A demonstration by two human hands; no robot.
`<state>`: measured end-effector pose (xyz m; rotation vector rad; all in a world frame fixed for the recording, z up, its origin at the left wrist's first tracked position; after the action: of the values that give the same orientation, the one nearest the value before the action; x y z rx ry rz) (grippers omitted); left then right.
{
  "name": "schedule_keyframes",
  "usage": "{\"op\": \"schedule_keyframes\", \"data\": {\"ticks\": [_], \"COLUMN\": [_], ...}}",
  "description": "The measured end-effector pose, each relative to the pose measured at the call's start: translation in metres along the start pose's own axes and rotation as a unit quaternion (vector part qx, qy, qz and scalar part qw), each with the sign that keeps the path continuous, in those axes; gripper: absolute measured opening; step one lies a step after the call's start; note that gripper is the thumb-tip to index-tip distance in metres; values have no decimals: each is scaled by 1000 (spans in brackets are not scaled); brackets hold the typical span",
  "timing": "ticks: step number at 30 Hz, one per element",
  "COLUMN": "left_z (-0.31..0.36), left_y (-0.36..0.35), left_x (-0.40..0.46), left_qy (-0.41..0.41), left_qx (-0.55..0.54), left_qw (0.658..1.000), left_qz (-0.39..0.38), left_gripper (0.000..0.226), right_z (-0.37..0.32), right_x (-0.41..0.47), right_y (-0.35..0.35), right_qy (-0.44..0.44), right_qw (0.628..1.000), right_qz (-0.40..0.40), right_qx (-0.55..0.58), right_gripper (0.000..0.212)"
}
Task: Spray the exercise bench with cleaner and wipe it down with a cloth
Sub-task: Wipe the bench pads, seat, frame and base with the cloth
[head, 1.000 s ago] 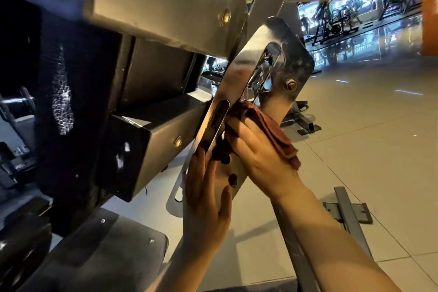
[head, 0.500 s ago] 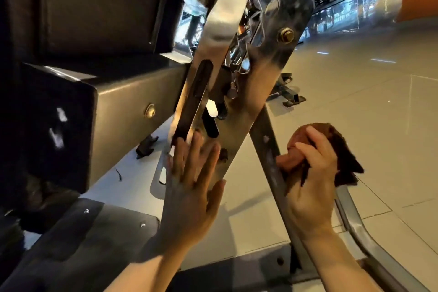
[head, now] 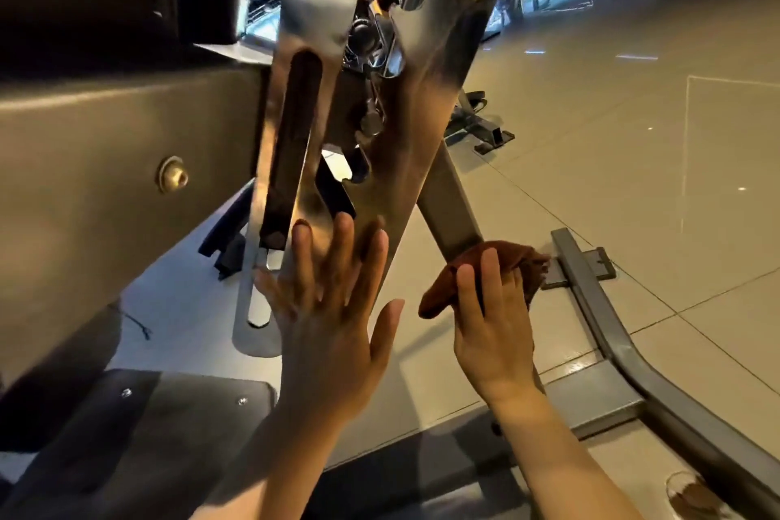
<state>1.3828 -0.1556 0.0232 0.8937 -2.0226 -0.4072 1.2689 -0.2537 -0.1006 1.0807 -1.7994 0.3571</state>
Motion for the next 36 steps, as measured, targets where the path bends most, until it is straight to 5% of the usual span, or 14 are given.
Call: {"op": "schedule_keyframes", "data": {"ticks": [2, 9, 15, 21, 25, 29, 31, 36], "left_z": [1, 0, 5, -19, -25, -24, -23, -23], "left_y": [1, 3, 8, 3, -1, 1, 1, 2], "left_x": [0, 2, 2, 1, 2, 3, 2, 5], "left_qy": [3, 4, 13, -50, -49, -48, -49, -52], "left_qx": [0, -5, -17, 27, 2, -3, -12, -18], "left_qw": [1000, 1000, 1000, 998, 998, 998, 998, 997], "left_qz": [-8, -5, 5, 33, 38, 35, 39, 48], "left_gripper": [62, 61, 62, 56, 56, 56, 55, 54], "right_z": [5, -42, -69, -56, -31, -16, -30, -66], "right_x": [-15, 77, 107, 40, -13, -43, -35, 67], "right_y": [4, 28, 19, -13, -19, -13, -7, 15], "right_qy": [-12, -35, -262, -287, -298, -421, -446, -329], "right_qw": [999, 977, 916, 938, 953, 891, 871, 873], "right_qz": [-34, 26, 132, 137, 44, 37, 71, 123], "right_qx": [7, 209, 275, 141, 39, 163, 191, 337], "right_gripper": [130, 48, 66, 61, 121, 68, 72, 59]}}
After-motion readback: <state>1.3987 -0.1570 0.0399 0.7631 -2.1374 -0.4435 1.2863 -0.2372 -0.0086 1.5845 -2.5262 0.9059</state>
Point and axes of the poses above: each hand's wrist, its own x-axis towards the middle knuckle, its own y-axis out of the back of the hand, z = x × y, the point moved 1 cm from there along x, towards the middle knuckle, and after that the axes turned 10 degrees about -y, right-handed, at the moved point
